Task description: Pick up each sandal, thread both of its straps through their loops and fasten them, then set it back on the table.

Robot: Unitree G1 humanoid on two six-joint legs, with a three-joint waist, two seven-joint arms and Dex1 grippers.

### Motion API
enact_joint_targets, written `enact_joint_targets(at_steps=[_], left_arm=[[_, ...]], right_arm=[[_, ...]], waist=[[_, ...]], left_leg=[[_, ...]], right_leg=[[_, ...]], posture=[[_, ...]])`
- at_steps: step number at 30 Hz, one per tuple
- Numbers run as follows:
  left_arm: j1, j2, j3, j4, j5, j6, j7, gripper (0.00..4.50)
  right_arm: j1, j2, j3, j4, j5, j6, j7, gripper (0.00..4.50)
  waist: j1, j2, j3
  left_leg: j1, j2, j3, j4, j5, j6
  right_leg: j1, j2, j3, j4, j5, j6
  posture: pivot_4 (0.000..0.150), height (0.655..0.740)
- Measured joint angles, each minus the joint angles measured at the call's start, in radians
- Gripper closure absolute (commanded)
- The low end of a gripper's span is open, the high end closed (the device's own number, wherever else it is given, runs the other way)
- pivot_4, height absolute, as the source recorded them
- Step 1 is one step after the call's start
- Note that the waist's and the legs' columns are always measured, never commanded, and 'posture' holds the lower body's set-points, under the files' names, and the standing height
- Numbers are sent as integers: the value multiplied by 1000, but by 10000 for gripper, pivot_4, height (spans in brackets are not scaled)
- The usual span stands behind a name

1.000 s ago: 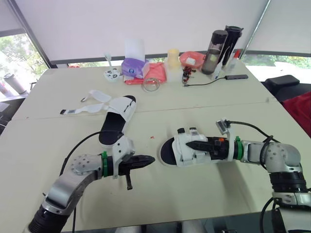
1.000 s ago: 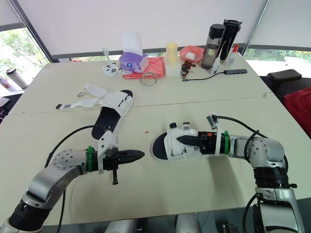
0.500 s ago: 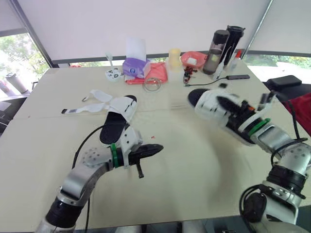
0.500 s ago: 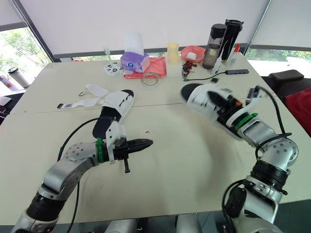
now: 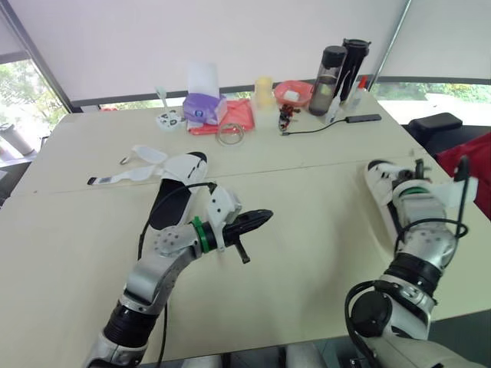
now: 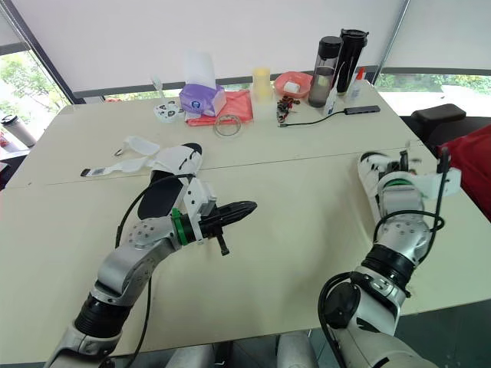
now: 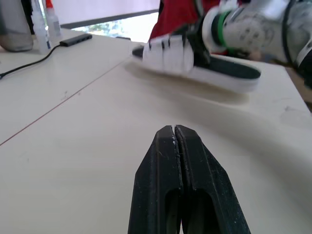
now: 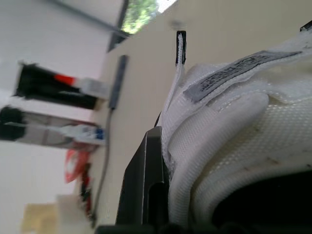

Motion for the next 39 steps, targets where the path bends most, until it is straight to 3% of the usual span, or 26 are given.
enact_joint_targets(at_steps=[4, 9, 10, 14, 21, 26, 30, 33, 39], left_arm=[[1, 1, -1, 6, 17, -8, 1, 45000], [3, 1, -1, 9, 25, -12, 0, 45000], [4, 2, -1, 9, 25, -13, 0, 45000], [13, 3, -1, 10, 26, -16, -3, 45000], [19, 14, 3, 13, 26, -26, -4, 45000], [35, 21, 8, 17, 30, -28, 3, 45000], [45, 29, 39, 35, 47, -39, 39, 45000], [50, 31, 72, 39, 59, -47, 79, 45000], [35, 27, 204, 59, 111, -60, 247, 45000]], right_arm=[[-8, -9, 23, 65, -20, -57, 31, 28439], [3, -26, 53, 94, -40, -74, 59, 2735], [3, -32, 58, 92, -40, -73, 60, 728], [44, -47, 89, 41, -39, -24, 47, 728], [226, -13, 133, -253, 33, 114, -40, 728], [461, 50, 156, -532, 257, 202, -21, 728], [704, -112, 280, -767, 355, 337, 136, 728], [803, -238, 351, -885, 395, 397, 274, 728], [792, -495, 463, -943, 341, 426, 556, 728]], waist=[[3, 0, 0], [5, -1, 0], [6, -1, 0], [12, -1, 0], [10, 0, 0], [10, 0, 0], [9, 1, 1], [9, -1, 1], [14, -9, 6]], left_leg=[[7, 0, 1, 0, 1, 1], [11, 0, 1, 0, 1, 1], [11, 0, 1, 0, 1, 1], [11, 0, 0, 0, 1, 1], [10, 0, -1, -3, 1, 1], [10, 1, -1, -4, 0, 1], [9, 1, 0, -4, 0, 1], [9, 2, 0, -3, 0, 1], [7, 2, -1, -3, 0, 0]], right_leg=[[6, 1, 2, 2, 0, -1], [9, 1, 3, 1, -2, -4], [10, 1, 3, 1, -2, -4], [11, 1, 3, -1, -2, -4], [10, 1, 4, -3, -3, -3], [10, 2, 4, -5, -3, -4], [10, 2, 5, -8, -4, -5], [11, 2, 5, -10, -4, -5], [11, 1, 3, -11, -3, -5]], posture=[[1500, 7400], [1500, 7400], [1500, 7400], [1500, 7400], [1500, 7400], [1500, 7400], [1500, 7400], [1500, 7400], [1500, 7400]])
